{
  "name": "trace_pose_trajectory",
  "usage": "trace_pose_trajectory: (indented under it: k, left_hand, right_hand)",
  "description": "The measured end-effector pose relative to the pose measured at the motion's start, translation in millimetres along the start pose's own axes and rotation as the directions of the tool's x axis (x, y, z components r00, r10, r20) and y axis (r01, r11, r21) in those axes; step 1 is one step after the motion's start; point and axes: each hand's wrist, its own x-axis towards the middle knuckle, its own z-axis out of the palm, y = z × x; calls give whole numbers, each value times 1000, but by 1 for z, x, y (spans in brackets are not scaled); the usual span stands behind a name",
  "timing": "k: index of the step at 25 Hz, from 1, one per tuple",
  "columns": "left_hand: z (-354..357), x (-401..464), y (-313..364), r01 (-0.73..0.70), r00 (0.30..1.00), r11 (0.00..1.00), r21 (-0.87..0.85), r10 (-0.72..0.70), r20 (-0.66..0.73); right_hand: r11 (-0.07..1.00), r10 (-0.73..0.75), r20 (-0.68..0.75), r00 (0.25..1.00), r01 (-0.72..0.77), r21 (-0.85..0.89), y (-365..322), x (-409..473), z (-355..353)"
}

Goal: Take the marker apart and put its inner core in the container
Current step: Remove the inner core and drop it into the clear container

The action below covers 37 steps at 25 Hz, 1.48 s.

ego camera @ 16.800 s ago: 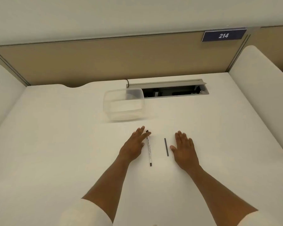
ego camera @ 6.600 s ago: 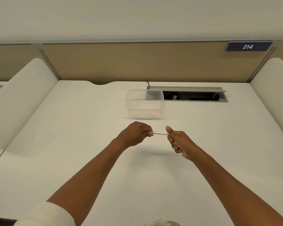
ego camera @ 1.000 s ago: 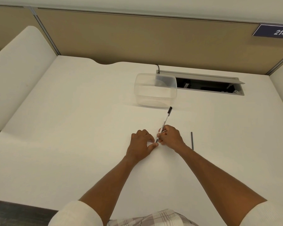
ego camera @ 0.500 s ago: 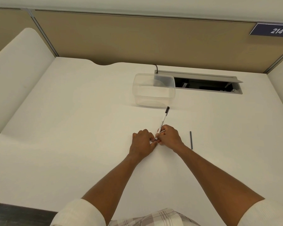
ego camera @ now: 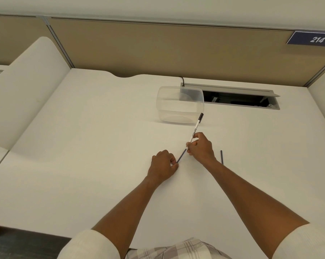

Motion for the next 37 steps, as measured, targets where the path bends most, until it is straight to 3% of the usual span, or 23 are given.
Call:
trace_pose_trajectory:
  k: [7, 20, 30, 37]
  left_hand:
    - [-16, -3, -14, 45, 999, 999, -12, -45, -5]
    - [-25, 1, -23, 51, 998, 999, 12, -52, 23]
    - [-29, 9, -23, 47, 997, 998, 29, -49, 62]
    - [-36, 24, -28, -3, 995, 995, 100, -7, 103]
  right_hand:
    - [996, 77, 41, 996, -75, -47, 7, -13, 5]
    - [864, 58, 55, 997, -22, -503, 28, -39, 28]
    - [855, 75, 27, 997, -50, -517, 24, -38, 27]
    - [898, -15, 18, 1000, 21, -440, 16, -26, 23]
